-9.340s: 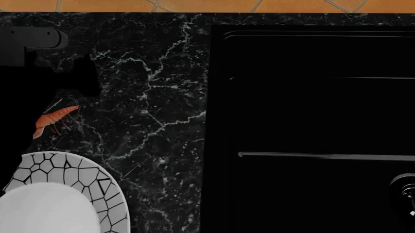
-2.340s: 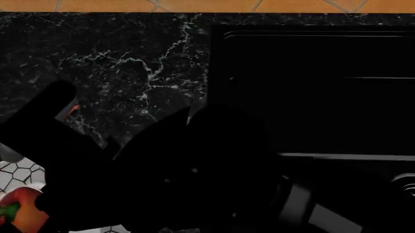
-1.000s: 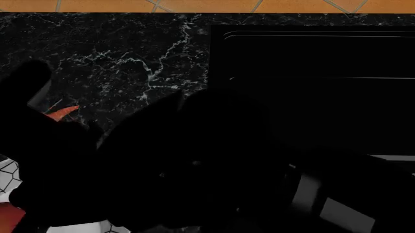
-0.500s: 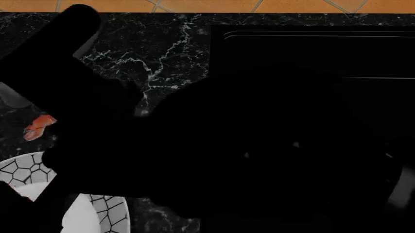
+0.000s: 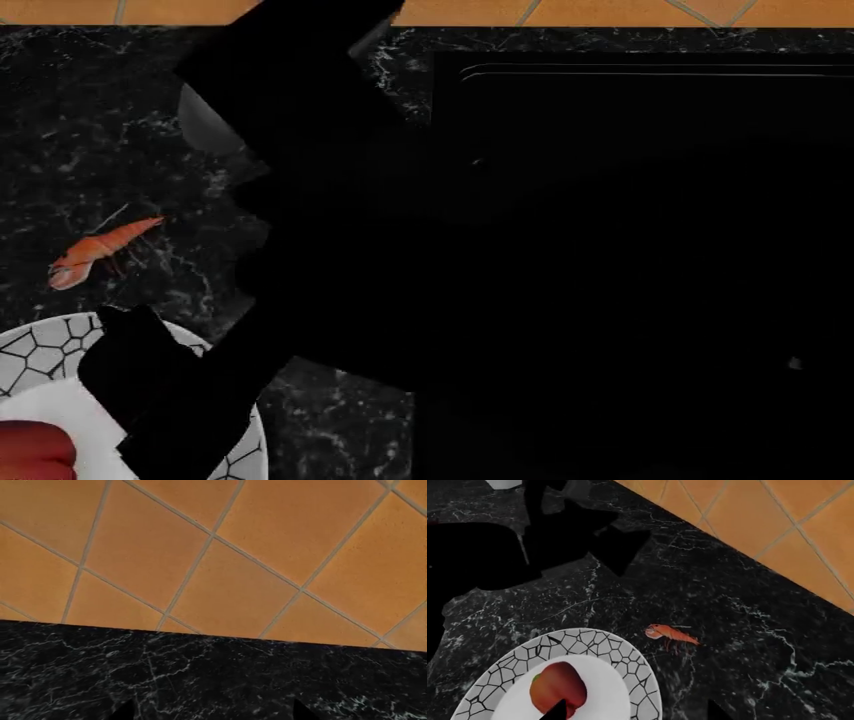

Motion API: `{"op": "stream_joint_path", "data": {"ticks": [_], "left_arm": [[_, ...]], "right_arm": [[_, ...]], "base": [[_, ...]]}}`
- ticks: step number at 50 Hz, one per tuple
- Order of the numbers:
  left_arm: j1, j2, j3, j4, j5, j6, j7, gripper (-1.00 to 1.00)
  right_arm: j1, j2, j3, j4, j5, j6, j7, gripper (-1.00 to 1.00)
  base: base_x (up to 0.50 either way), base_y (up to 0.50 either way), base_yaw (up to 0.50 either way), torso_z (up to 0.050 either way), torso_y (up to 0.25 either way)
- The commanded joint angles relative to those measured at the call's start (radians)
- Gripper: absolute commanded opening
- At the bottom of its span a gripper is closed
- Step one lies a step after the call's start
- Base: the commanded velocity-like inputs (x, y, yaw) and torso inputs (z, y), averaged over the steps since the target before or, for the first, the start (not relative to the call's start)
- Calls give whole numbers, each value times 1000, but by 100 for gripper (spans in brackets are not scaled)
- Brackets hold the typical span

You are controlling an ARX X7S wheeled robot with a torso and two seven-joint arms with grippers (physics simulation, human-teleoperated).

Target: Pick the bell pepper from the sink and place it on the plate located on the counter

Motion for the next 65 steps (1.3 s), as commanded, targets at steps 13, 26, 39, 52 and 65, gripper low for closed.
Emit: {"op": "stream_joint_path", "data": {"ticks": [13, 26, 39, 52, 65], "left_arm": [[86, -66, -134, 134, -112, -82, -64, 100], [172, -106, -236, 208, -174, -122, -99, 100], [309, -140, -358, 282, -228, -142, -91, 100], [373, -165, -448, 273, -220, -130, -81, 100], [510, -165, -562, 263, -170, -72, -9, 100]], "right_arm": [[-52, 201, 117, -71, 5, -103, 62, 100], [-88, 228, 133, -55, -58, -142, 40, 100], [-123, 249, 136, -59, -81, -161, 29, 100], [-123, 251, 136, -63, -78, -159, 30, 100], [-128, 295, 160, -74, -63, -172, 35, 100]], "base": [[0, 0, 0, 0, 0], [0, 0, 0, 0, 0], [0, 0, 0, 0, 0], [0, 0, 0, 0, 0], [0, 0, 0, 0, 0]]}}
